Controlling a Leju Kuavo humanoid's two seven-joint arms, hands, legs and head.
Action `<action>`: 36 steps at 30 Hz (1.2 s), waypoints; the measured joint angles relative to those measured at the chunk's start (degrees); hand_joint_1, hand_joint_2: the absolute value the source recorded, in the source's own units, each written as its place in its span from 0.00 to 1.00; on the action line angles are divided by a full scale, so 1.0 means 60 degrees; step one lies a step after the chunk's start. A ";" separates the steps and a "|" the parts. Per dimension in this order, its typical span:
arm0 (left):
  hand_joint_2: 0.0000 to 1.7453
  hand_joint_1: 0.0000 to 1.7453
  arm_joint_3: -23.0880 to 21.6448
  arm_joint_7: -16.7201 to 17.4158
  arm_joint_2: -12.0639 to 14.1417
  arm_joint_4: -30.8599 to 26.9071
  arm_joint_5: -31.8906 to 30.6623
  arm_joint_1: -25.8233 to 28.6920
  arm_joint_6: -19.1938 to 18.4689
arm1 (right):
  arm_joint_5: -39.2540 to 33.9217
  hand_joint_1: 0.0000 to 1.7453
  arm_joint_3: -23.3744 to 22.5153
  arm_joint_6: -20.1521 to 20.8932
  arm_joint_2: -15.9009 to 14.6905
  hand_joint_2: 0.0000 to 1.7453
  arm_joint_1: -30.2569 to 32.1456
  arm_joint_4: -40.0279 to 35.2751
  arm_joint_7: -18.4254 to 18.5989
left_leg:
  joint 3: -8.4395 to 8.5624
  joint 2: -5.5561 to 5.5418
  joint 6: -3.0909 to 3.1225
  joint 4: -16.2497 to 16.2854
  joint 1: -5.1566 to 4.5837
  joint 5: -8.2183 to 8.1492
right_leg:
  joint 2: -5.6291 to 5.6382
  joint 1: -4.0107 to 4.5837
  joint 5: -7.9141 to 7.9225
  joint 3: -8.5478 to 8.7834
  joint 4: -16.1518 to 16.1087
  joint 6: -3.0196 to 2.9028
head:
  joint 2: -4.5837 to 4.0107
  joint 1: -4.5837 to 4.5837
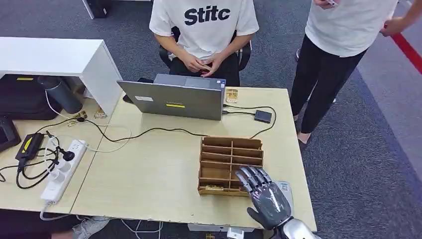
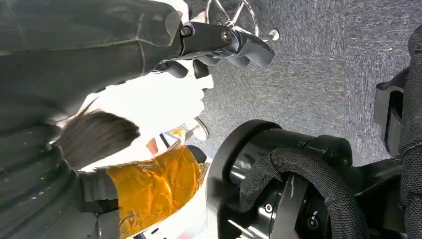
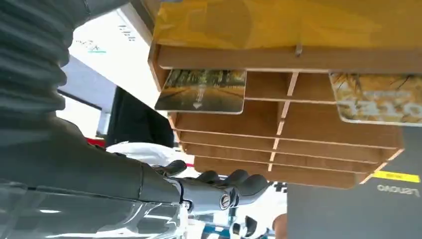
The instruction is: Pass the card to the sensor for recognition and then transmit it.
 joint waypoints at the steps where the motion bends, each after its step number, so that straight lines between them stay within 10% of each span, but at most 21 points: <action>1: 1.00 0.00 0.0007 0.0000 0.0000 0.0000 0.0000 0.0003 0.0000 | 0.0018 0.00 -0.0040 0.0004 0.0033 1.00 0.0000 0.0000 0.0026 | 0.0000 0.0000 0.0000 0.0000 0.0000 0.0000 | 0.0000 0.0000 0.0000 0.0000 0.0000 0.0000 | 0.0000 0.0000; 11: 1.00 0.00 0.0102 0.0091 0.0000 0.0000 0.0000 0.0009 0.0000 | 0.0204 0.00 -0.0277 0.0182 0.0244 1.00 -0.0001 0.0175 0.0153 | -0.0001 0.0000 0.0000 0.0000 0.0000 0.0000 | 0.0000 0.0000 0.0000 0.0001 0.0000 0.0000 | 0.0000 0.0000; 13: 1.00 0.00 0.0124 0.0091 0.0000 0.0000 0.0000 0.0010 0.0000 | 0.0219 0.18 -0.0291 0.0208 0.0269 1.00 -0.0006 0.0233 0.0168 | -0.0001 0.0000 0.0000 0.0000 0.0000 0.0000 | 0.0000 0.0000 0.0000 0.0001 0.0000 0.0000 | 0.0000 0.0000; 14: 1.00 0.00 0.0142 0.0102 0.0000 0.0004 0.0000 0.0010 0.0000 | 0.0233 0.66 -0.0302 0.0222 0.0280 1.00 -0.0009 0.0269 0.0189 | -0.0002 0.0000 0.0000 0.0000 0.0000 0.0000 | 0.0000 0.0000 0.0000 0.0001 0.0000 0.0000 | 0.0000 0.0000; 15: 1.00 0.00 0.0149 0.0102 0.0000 0.0000 0.0000 0.0010 0.0000 | 0.0237 0.82 -0.0317 0.0233 0.0280 1.00 -0.0012 0.0306 0.0193 | -0.0001 0.0000 0.0000 0.0000 -0.0001 0.0000 | 0.0000 0.0000 0.0000 0.0002 0.0000 0.0000 | 0.0000 0.0000; 20: 1.00 0.00 0.0237 0.0167 -0.0004 0.0000 0.0000 0.0105 0.0000 | 0.0240 1.00 -0.0353 0.0357 0.0288 1.00 -0.0014 0.0386 0.0215 | -0.0001 0.0000 0.0000 0.0000 0.0000 0.0000 | 0.0000 0.0000 0.0000 0.0000 0.0000 0.0000 | 0.0000 0.0000; 36: 1.00 0.00 0.0390 0.0204 -0.0080 0.0000 0.0000 0.0178 0.0000 | 0.0295 0.99 -0.0473 0.0292 0.0338 1.00 -0.0125 0.0077 0.0168 | 0.0000 -0.0001 0.0001 0.0000 -0.0002 0.0000 | -0.0001 0.0000 0.0000 0.0004 0.0000 0.0001 | 0.0000 0.0000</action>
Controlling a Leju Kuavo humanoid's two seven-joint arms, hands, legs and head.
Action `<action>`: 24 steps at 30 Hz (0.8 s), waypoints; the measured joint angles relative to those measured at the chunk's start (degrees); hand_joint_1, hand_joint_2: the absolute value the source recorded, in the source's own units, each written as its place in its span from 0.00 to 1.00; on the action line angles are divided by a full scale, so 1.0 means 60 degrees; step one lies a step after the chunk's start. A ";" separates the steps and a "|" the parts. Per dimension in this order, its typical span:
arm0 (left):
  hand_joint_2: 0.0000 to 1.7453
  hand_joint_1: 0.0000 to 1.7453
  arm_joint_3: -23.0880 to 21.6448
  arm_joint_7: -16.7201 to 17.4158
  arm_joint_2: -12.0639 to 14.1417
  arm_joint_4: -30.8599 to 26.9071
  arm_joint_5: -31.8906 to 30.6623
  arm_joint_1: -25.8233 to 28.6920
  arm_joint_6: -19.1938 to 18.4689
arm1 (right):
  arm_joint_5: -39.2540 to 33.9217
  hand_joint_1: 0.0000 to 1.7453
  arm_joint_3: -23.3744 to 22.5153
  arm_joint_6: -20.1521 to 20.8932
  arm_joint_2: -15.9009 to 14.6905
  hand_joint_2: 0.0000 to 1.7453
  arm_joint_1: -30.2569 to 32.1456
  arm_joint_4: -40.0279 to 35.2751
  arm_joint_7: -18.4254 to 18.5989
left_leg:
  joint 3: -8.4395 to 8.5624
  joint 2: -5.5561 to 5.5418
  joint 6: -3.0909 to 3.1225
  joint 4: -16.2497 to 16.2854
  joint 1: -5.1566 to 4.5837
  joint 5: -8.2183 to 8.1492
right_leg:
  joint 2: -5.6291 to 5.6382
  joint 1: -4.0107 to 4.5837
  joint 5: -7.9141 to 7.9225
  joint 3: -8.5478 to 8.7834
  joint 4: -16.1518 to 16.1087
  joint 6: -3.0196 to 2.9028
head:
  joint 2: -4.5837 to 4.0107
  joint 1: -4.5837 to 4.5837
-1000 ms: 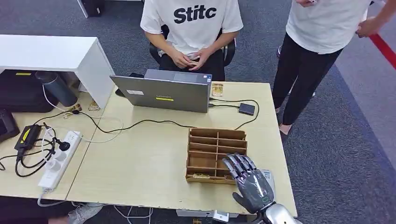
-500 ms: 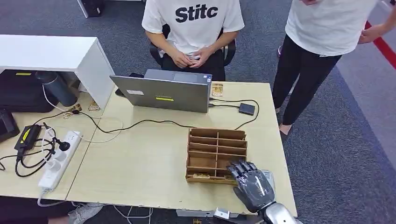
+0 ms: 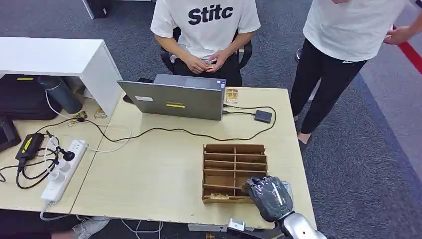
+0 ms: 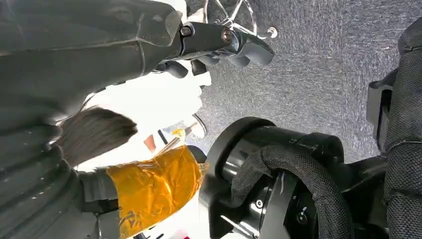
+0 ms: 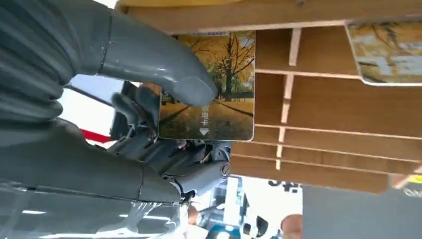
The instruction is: Pass the card to the sensor for recognition and then transmit it.
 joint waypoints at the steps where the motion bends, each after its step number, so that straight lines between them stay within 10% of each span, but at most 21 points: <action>1: 1.00 0.00 0.0000 0.0000 0.0000 0.0000 0.0000 0.0000 0.0000 | 0.0000 0.99 -0.0007 -0.0015 0.0008 1.00 -0.0002 -0.0026 -0.0019 | 0.0000 0.0000 0.0000 0.0000 0.0000 0.0000 | 0.0000 0.0000 0.0000 -0.0001 0.0000 0.0000 | 0.0000 0.0004; 24: 1.00 0.00 -0.0026 0.0200 -0.0004 0.0004 0.0000 -0.0078 0.0000 | -0.2006 1.00 -0.0514 -0.0116 0.0795 1.00 -0.0935 -0.1374 -0.0919 | 0.0000 0.0002 -0.0001 0.0000 0.0001 0.0002 | 0.0002 0.0000 0.0001 -0.0001 0.0003 -0.0001 | 0.0000 0.0004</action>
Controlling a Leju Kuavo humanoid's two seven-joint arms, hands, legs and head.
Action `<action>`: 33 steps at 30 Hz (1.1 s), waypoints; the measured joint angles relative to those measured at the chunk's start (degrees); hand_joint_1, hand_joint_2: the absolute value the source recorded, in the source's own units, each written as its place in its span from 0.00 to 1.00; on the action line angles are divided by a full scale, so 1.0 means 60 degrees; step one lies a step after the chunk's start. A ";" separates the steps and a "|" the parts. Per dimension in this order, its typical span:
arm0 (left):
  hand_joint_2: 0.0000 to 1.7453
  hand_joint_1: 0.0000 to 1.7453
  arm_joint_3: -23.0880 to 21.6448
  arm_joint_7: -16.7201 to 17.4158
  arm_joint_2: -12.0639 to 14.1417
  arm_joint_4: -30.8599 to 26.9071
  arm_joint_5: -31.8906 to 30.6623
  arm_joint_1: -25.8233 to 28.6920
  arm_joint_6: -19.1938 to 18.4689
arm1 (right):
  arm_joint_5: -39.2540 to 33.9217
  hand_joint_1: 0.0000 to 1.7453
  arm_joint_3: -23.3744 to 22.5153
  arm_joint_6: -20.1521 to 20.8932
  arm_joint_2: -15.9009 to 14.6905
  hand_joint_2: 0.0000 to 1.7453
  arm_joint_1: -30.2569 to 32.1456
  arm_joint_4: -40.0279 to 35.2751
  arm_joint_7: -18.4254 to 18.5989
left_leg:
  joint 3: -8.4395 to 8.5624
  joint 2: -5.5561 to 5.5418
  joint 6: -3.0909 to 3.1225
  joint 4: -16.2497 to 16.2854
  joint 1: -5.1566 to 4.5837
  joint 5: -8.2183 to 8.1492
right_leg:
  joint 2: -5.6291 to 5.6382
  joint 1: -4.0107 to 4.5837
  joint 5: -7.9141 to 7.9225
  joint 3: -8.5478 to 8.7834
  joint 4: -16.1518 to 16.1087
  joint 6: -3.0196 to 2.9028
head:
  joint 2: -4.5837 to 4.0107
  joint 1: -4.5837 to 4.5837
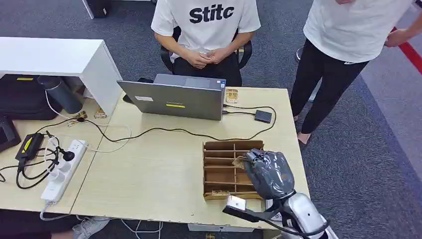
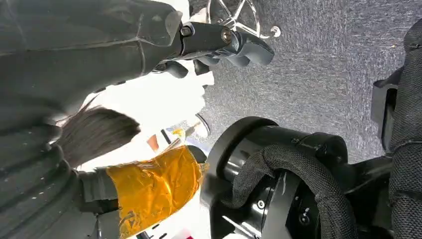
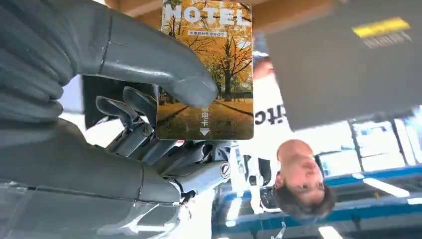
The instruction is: Pass the card to the sensor for recognition and then transmit it.
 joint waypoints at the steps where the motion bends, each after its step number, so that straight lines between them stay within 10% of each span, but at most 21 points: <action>1: 1.00 0.00 -0.0004 0.0032 0.0000 0.0000 0.0000 -0.0018 0.0000 | -0.0549 1.00 -0.0119 0.0195 0.0123 1.00 -0.0093 -0.0115 -0.0192 | 0.0001 0.0000 0.0000 0.0000 0.0000 0.0000 | 0.0000 0.0000 0.0000 0.0000 0.0000 0.0000 | 0.0000 0.0000; 12: 1.00 0.00 -0.0681 0.0287 0.0058 0.0040 0.0000 -0.0839 -0.0240 | -0.1648 1.00 -0.0885 0.1722 0.1584 1.00 -0.2546 0.0950 -0.0321 | 0.0007 0.0005 -0.0004 0.0000 0.0002 0.0017 | 0.0006 0.0000 0.0008 0.0003 0.0015 -0.0009 | 0.0000 0.0000; 33: 1.00 0.00 -0.0692 0.0739 0.0087 0.0390 0.0000 -0.1312 -0.0415 | -0.1561 1.00 -0.1205 0.1886 0.3074 1.00 -0.5613 0.5527 0.0522 | -0.0004 -0.0007 -0.0006 0.0001 0.0002 0.0018 | 0.0001 0.0000 0.0007 -0.0007 0.0020 -0.0008 | 0.0000 -0.0004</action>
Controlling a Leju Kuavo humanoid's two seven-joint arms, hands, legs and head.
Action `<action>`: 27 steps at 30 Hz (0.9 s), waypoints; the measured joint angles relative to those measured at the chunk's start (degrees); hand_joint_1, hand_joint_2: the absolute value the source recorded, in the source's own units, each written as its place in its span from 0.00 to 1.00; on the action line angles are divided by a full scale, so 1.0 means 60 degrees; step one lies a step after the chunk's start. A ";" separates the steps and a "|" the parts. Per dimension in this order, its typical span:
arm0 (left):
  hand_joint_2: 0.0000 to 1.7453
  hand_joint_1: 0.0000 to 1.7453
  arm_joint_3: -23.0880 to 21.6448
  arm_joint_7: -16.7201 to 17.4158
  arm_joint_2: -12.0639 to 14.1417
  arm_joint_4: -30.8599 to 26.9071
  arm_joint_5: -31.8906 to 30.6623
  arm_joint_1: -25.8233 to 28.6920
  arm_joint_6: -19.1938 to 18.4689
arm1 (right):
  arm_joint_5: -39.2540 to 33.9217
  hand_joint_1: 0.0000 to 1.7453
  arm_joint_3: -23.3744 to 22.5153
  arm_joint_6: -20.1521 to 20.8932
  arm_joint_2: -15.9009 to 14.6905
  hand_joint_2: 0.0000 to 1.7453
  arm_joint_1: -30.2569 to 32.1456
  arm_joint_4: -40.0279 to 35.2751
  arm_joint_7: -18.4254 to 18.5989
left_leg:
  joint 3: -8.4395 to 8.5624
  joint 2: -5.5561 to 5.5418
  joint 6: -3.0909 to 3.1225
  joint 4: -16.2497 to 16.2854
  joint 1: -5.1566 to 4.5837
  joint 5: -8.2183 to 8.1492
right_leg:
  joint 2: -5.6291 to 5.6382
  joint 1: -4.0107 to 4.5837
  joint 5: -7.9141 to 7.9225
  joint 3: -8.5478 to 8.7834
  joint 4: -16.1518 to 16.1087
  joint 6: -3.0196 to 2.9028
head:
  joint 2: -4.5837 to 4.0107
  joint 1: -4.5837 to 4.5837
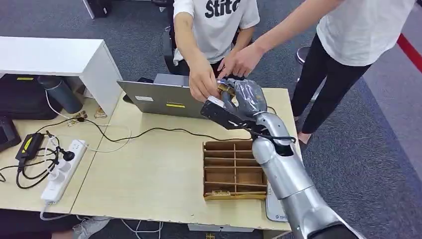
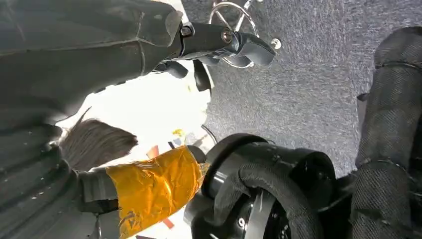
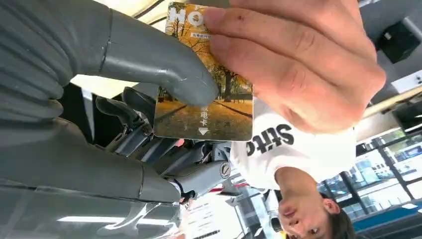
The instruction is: Pass the card to the sensor for recognition and then transmit it.
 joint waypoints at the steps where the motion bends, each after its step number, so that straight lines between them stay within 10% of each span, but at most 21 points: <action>1: 1.00 0.00 0.0000 0.0000 -0.0004 0.0022 0.0000 0.0000 0.0000 | -0.0014 1.00 -0.0004 0.0000 0.0032 1.00 -0.0015 0.0032 -0.0007 | 0.0000 0.0000 0.0000 0.0000 0.0000 0.0000 | 0.0000 0.0000 0.0000 0.0000 0.0000 0.0000 | 0.0000 0.0000; 3: 1.00 0.00 0.0000 0.0004 0.0000 0.0036 0.0000 0.0000 -0.0003 | -0.0054 1.00 -0.0007 0.0025 0.0069 1.00 -0.0047 0.0080 -0.0054 | -0.0001 0.0000 0.0000 0.0000 0.0000 0.0000 | 0.0000 0.0000 -0.0001 -0.0001 0.0000 0.0000 | 0.0000 0.0004; 4: 1.00 0.00 0.0000 0.0004 0.0000 0.0047 0.0000 0.0000 -0.0004 | -0.0146 0.72 -0.0015 0.0058 0.0080 1.00 -0.0053 0.0084 -0.0102 | -0.0002 0.0000 0.0000 0.0000 0.0000 -0.0001 | 0.0000 0.0000 -0.0001 -0.0001 0.0000 0.0001 | 0.0000 0.0000; 5: 1.00 0.00 0.0004 0.0004 0.0000 0.0062 0.0000 0.0001 -0.0004 | -0.0266 0.02 -0.0026 0.0091 0.0098 1.00 -0.0053 0.0091 -0.0204 | -0.0002 -0.0001 0.0001 0.0000 0.0000 -0.0001 | 0.0000 0.0000 -0.0001 -0.0001 -0.0001 0.0001 | 0.0000 0.0004; 27: 1.00 0.00 0.0026 -0.0011 -0.0022 0.0080 0.0000 0.0320 0.0361 | -0.2915 0.00 -0.0747 0.0940 -0.0113 1.00 0.0612 -0.0856 -0.0987 | -0.0001 0.0005 0.0001 0.0000 0.0000 -0.0002 | 0.0003 0.0000 -0.0001 -0.0006 -0.0005 0.0000 | 0.0000 0.0004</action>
